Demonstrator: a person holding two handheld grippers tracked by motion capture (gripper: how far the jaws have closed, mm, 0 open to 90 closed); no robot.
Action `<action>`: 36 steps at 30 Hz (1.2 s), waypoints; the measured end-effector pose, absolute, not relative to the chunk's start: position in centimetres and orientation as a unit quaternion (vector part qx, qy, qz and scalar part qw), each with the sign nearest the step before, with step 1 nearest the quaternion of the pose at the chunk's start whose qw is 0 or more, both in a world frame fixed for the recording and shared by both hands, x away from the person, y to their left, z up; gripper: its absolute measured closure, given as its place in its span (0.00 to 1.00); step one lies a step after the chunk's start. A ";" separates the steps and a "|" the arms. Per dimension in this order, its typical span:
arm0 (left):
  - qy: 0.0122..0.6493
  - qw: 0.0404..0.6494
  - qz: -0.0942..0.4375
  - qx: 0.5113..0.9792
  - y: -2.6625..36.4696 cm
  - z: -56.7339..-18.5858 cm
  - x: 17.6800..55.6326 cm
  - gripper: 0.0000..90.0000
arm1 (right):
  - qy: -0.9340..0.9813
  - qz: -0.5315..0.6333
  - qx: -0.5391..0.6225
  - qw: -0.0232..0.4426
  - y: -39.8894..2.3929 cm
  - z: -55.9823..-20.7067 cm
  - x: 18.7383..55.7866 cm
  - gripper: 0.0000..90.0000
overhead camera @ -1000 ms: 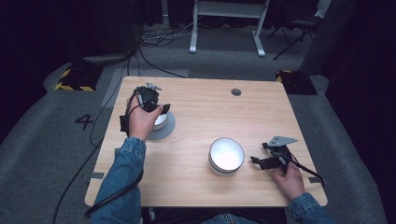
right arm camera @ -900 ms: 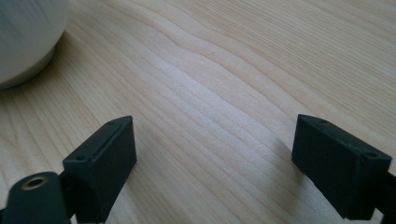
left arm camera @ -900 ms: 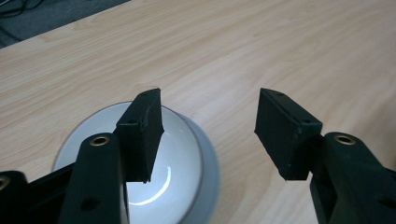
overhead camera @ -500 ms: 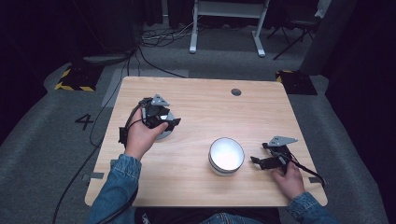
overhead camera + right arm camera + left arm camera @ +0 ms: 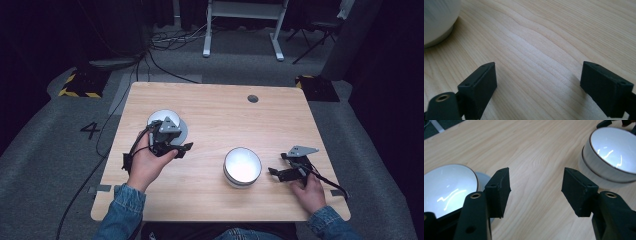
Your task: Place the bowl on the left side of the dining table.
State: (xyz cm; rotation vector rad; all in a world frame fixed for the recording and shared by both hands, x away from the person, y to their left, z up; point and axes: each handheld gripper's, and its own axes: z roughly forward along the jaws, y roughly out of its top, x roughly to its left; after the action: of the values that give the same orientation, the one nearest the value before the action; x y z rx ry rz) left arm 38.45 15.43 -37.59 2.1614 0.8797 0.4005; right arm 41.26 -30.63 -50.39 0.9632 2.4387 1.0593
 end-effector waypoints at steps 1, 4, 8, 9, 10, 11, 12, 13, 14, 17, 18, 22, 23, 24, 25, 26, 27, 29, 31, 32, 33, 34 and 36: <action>0.347 0.385 0.159 0.840 15.9 -38.1 37.9 0.45 | 0.852 0.370 0.336 0.156 -30.6 -50.4 41.3 0.15; 0.360 0.400 0.148 0.830 16.7 -39.4 37.2 0.45 | 0.852 0.370 0.336 0.156 -30.6 -50.4 41.3 0.15; 0.372 0.411 0.143 0.820 17.5 -40.8 36.7 0.45 | 0.852 0.370 0.337 0.156 -30.6 -50.4 41.3 0.15; 0.374 0.392 0.139 0.829 18.0 -41.2 36.4 0.44 | 0.852 0.370 0.337 0.156 -30.6 -50.4 41.3 0.15; 0.380 0.398 0.146 0.822 18.2 -41.4 36.1 0.44 | 0.852 0.370 0.336 0.156 -30.6 -50.4 41.3 0.15; 0.385 0.395 0.142 0.822 18.5 -41.6 35.9 0.44 | 0.852 0.370 0.337 0.156 -30.6 -50.4 41.3 0.15; 0.385 0.395 0.142 0.822 18.5 -41.6 35.9 0.44 | 0.852 0.370 0.337 0.156 -30.6 -50.4 41.3 0.15; 0.387 0.395 0.145 0.821 19.0 -42.0 35.5 0.44 | 0.852 0.370 0.337 0.156 -30.6 -50.4 41.3 0.15; 0.389 0.393 0.144 0.821 19.2 -42.2 35.3 0.44 | 0.852 0.370 0.336 0.156 -30.6 -50.4 41.3 0.15; 0.395 0.391 0.142 0.819 19.5 -42.7 34.7 0.44 | 0.852 0.370 0.337 0.156 -30.6 -50.4 41.3 0.15; 0.394 0.391 0.140 0.820 19.5 -42.8 34.6 0.44 | 0.852 0.370 0.336 0.156 -30.6 -50.4 41.3 0.15; 0.393 0.382 0.137 0.825 19.5 -43.4 34.4 0.45 | 0.852 0.370 0.336 0.156 -30.6 -50.4 41.3 0.15; 0.398 0.367 0.135 0.830 19.4 -43.8 34.4 0.45 | 0.852 0.370 0.336 0.156 -30.6 -50.4 41.3 0.15; 0.400 0.359 0.133 0.833 19.3 -44.0 34.4 0.45 | 0.852 0.370 0.336 0.156 -30.6 -50.4 41.3 0.15; 0.399 0.352 0.133 0.836 19.2 -44.4 34.4 0.45 | 0.852 0.370 0.336 0.156 -30.6 -50.4 41.3 0.15; 0.399 0.352 0.133 0.836 19.2 -44.4 34.4 0.45 | 0.852 0.370 0.337 0.156 -30.6 -50.4 41.3 0.15; 0.397 0.338 0.127 0.844 19.1 -45.0 34.4 0.45 | 0.852 0.370 0.337 0.156 -30.6 -50.4 41.3 0.15; 0.403 0.332 0.115 0.845 19.0 -45.5 34.3 0.44 | 0.852 0.370 0.336 0.156 -30.6 -50.4 41.3 0.15; 0.405 0.325 0.112 0.847 19.1 -46.0 34.3 0.44 | 0.852 0.370 0.336 0.156 -30.6 -50.4 41.3 0.15; 0.405 0.325 0.112 0.847 19.1 -46.0 34.3 0.44 | 0.852 0.370 0.336 0.156 -30.6 -50.4 41.3 0.15; 0.410 0.322 0.104 0.847 19.2 -46.5 34.2 0.44 | 0.852 0.370 0.336 0.156 -30.6 -50.4 41.3 0.15; 0.410 0.322 0.104 0.847 19.2 -46.5 34.2 0.44 | 0.852 0.370 0.336 0.156 -30.6 -50.4 41.3 0.15; 0.411 0.308 0.097 0.852 19.6 -47.0 34.0 0.44 | 0.852 0.370 0.336 0.156 -30.6 -50.4 41.3 0.15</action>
State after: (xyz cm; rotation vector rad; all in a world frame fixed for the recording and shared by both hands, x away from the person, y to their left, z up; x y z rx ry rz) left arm 34.01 19.60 -46.96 2.2536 1.0878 0.2577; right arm 41.26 -30.64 -50.39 0.9632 2.4389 1.0586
